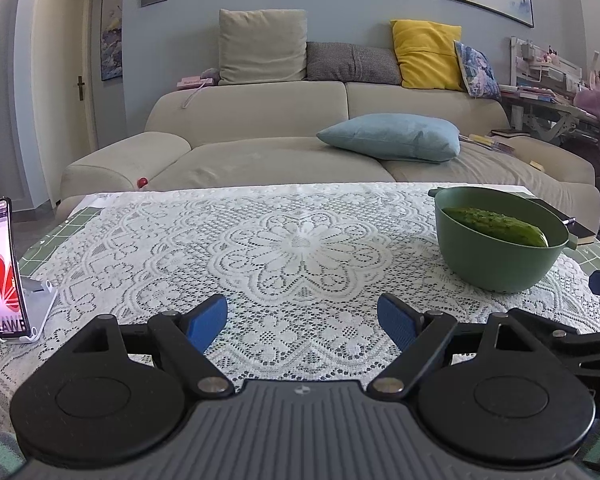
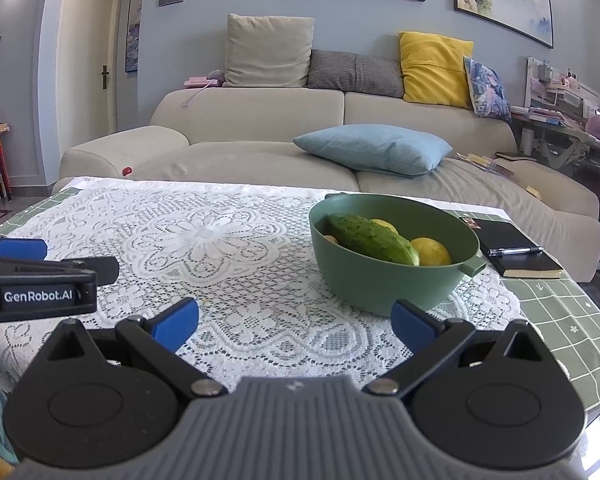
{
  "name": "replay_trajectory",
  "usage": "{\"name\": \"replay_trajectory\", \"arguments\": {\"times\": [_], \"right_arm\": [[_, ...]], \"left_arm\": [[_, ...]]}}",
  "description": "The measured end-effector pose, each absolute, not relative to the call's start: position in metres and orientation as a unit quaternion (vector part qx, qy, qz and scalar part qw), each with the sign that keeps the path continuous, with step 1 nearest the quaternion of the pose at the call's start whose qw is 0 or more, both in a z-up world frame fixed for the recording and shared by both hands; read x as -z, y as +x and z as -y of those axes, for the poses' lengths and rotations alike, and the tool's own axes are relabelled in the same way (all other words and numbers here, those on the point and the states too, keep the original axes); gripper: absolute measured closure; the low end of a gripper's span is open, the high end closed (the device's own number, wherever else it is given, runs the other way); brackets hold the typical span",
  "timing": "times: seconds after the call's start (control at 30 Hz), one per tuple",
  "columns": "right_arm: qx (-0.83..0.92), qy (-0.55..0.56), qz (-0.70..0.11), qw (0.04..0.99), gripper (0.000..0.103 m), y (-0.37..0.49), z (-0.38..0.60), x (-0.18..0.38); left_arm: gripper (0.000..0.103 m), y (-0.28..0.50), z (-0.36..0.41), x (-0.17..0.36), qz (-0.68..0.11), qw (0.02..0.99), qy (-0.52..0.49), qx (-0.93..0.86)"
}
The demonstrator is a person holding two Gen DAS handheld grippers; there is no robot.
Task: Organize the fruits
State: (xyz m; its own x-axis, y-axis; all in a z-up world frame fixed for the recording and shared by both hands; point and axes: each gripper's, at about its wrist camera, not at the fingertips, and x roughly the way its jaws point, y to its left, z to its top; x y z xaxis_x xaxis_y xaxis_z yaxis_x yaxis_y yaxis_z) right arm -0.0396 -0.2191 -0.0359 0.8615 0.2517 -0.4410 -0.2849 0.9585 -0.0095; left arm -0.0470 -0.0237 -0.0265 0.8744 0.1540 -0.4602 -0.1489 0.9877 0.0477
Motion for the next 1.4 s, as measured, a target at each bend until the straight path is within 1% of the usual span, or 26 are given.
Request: {"name": "replay_trajectory", "arguments": {"times": [0.7, 1.4], "right_arm": [[-0.153, -0.042, -0.226, 0.961, 0.004, -0.04, 0.21, 0.037], [-0.174, -0.05, -0.246, 0.952, 0.004, -0.032, 0.196, 0.045]], "left_arm": [[0.004, -0.05, 0.019, 0.024, -0.225, 0.97, 0.001, -0.098], [0.004, -0.048, 0.015, 0.022, -0.212, 0.973, -0.005, -0.095]]}}
